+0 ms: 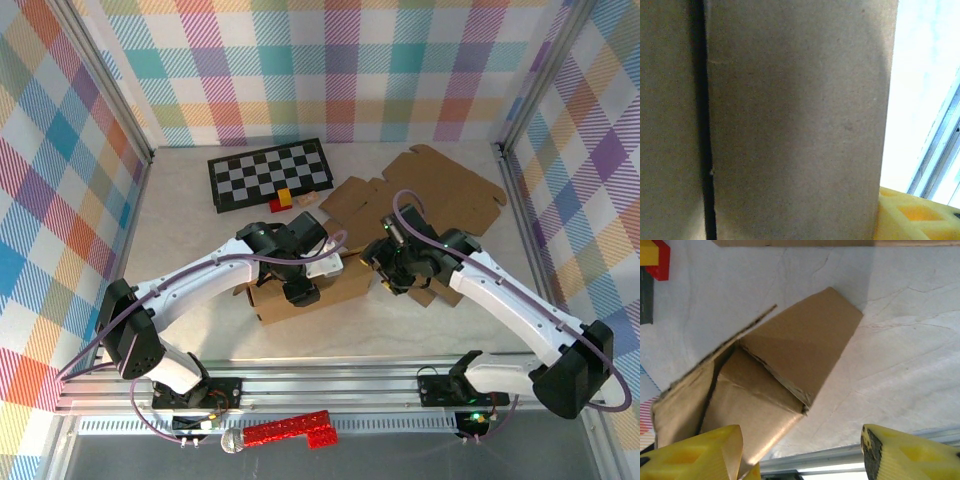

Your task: Fold the paper box

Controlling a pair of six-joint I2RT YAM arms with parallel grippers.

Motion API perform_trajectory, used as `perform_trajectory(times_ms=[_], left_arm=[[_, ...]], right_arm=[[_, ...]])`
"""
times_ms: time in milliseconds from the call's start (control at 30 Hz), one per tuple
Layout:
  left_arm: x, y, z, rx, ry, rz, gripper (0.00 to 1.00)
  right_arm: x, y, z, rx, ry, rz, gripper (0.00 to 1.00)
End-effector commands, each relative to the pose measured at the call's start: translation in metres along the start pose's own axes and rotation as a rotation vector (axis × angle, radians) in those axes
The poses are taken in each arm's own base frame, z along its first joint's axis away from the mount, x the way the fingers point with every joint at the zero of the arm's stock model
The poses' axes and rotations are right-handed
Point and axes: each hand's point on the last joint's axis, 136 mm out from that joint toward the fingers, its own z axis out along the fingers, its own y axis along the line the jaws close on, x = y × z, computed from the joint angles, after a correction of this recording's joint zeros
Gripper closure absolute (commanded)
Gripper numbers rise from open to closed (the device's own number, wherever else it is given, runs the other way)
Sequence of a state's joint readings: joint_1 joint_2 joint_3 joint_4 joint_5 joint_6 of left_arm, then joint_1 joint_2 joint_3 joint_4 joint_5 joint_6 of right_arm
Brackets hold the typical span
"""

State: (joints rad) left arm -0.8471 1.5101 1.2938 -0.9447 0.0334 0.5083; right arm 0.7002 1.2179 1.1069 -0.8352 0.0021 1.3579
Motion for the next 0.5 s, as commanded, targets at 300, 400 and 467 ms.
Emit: perform_trajectory(times_ms=[300,400,467], left_arm=[[-0.002,0.007,-0.011,-0.026,-0.008,-0.015,0.34],[-0.003,0.007,-0.013,-0.028,-0.013,-0.017,0.35],[-0.004,0.008,-0.014,-0.032,-0.019,-0.017,0.37]], right_arm=[[0.012,-0.041,0.025,0.195,0.063,0.046,0.48],[0.013,-0.037,0.021,0.201,0.071,0.021,0.49],[0.013,-0.029,0.020,0.177,0.078,-0.001,0.50]])
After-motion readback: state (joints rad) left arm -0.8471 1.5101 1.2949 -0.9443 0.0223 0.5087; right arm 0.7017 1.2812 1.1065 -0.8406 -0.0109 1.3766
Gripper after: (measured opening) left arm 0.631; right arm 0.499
